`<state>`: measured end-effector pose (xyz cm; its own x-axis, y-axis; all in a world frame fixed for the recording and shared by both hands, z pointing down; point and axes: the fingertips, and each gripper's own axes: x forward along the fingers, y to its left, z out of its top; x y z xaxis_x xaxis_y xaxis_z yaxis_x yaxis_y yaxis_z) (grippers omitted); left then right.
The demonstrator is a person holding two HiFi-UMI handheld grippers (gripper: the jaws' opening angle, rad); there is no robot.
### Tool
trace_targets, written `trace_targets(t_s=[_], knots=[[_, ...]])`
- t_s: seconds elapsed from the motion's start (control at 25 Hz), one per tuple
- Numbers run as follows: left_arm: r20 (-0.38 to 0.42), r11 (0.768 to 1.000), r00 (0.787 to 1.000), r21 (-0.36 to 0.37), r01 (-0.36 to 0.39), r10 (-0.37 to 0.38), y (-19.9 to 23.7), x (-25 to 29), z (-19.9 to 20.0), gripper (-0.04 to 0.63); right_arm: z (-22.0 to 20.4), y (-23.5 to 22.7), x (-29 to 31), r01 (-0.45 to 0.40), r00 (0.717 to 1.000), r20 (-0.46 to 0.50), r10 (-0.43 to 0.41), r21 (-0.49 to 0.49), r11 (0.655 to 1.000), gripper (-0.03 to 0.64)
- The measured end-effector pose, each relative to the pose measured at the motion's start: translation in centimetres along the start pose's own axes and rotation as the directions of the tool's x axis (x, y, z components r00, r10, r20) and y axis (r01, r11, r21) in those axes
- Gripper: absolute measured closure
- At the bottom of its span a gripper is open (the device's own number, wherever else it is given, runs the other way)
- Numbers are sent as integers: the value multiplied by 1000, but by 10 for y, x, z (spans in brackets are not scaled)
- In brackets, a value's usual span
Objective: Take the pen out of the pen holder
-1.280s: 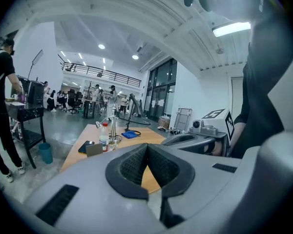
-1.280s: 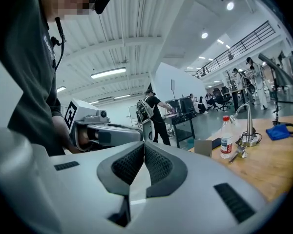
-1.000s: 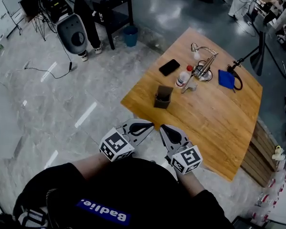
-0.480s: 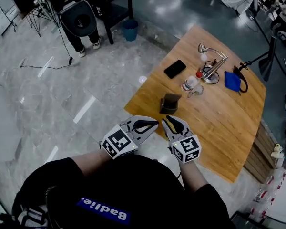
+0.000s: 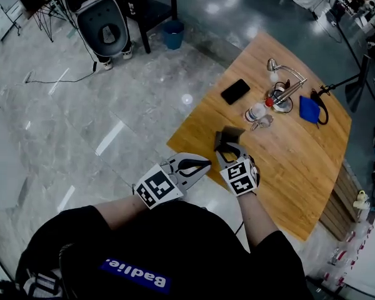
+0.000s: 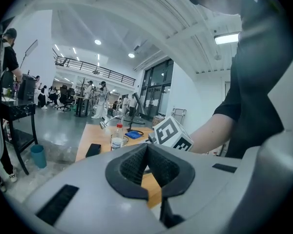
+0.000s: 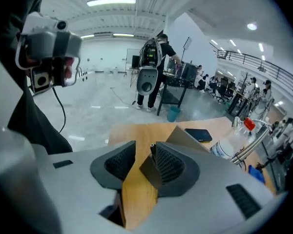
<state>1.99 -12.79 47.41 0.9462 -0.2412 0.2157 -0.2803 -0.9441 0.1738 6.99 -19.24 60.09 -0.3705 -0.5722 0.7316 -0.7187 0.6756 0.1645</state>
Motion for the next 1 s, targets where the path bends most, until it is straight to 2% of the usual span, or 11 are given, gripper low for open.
trace_targets(t_s=[0.28,0.44,0.52,0.64,1.0], knots=[[4,1000,1000,-26,-12,12,9,-9,-6,586,-10,-8,34,5,987,-157,-24,-121,993,499],[2,999,1000,-40,-27,27,14,-15,-11,586,-16,-12,44,17,979,-200,-48,-155,988,500],[1,998,999,-47,-36,36,16,-17,-13,586,-17,-14,45,26,976,-207,-62,-171,985,507],[1,998,999,-53,-43,43,17,-20,-16,586,-16,-15,43,39,976,-205,-79,-193,980,556],[8,999,1000,-30,-16,16,-3,-8,-8,586,-6,-18,6,91,984,-132,-119,-200,976,566]])
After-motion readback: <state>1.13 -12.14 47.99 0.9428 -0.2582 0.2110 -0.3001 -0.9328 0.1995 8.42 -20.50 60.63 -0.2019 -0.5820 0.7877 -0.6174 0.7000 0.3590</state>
